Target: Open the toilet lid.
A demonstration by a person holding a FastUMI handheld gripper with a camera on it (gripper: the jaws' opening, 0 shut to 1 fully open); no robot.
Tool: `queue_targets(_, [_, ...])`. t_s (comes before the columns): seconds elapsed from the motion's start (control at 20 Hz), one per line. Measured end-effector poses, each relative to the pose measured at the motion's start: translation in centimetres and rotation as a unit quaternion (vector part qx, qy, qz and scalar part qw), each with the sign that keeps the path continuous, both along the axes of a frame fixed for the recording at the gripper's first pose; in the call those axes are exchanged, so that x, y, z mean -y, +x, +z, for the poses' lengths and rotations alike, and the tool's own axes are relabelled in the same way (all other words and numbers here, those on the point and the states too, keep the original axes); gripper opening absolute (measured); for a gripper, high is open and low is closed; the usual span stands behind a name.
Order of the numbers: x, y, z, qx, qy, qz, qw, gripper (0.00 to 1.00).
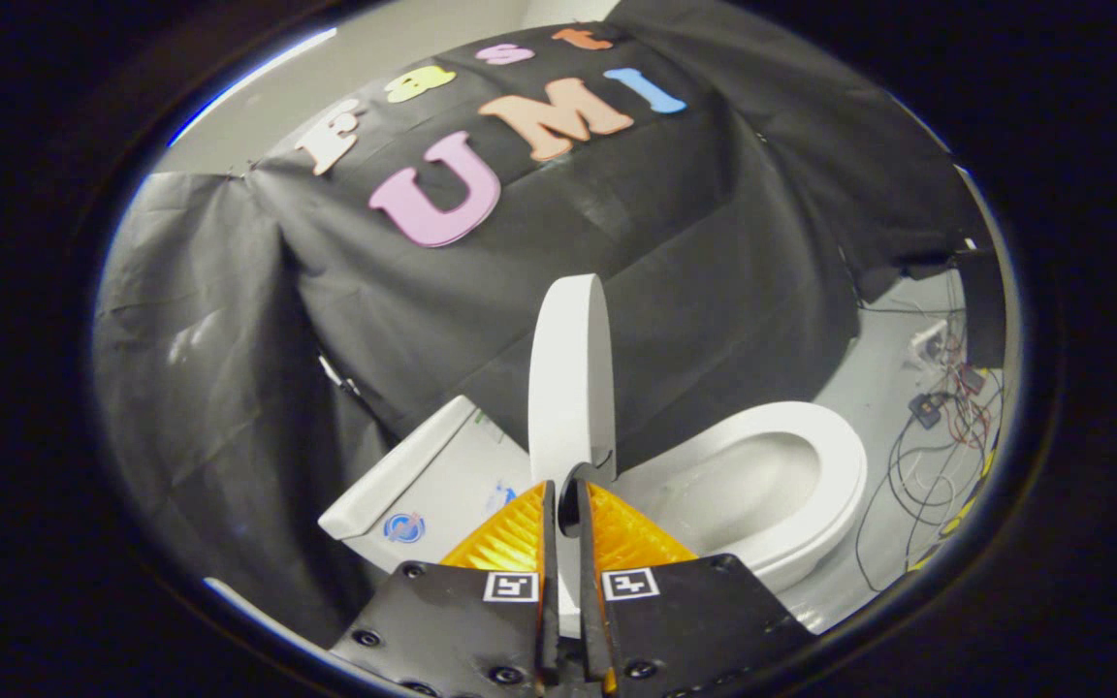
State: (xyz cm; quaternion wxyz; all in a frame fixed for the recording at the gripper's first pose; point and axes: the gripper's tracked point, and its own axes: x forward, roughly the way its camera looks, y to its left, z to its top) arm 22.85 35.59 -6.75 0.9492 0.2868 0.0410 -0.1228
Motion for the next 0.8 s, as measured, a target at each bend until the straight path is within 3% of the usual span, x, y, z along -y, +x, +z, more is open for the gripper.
queue_targets(0.55, [-11.4, 5.9, 2.8, 0.034, -0.060, 0.134, 0.989, 0.17])
queue_targets(0.8, [-14.7, 7.9, 2.6, 0.040, -0.055, 0.176, 0.982, 0.17])
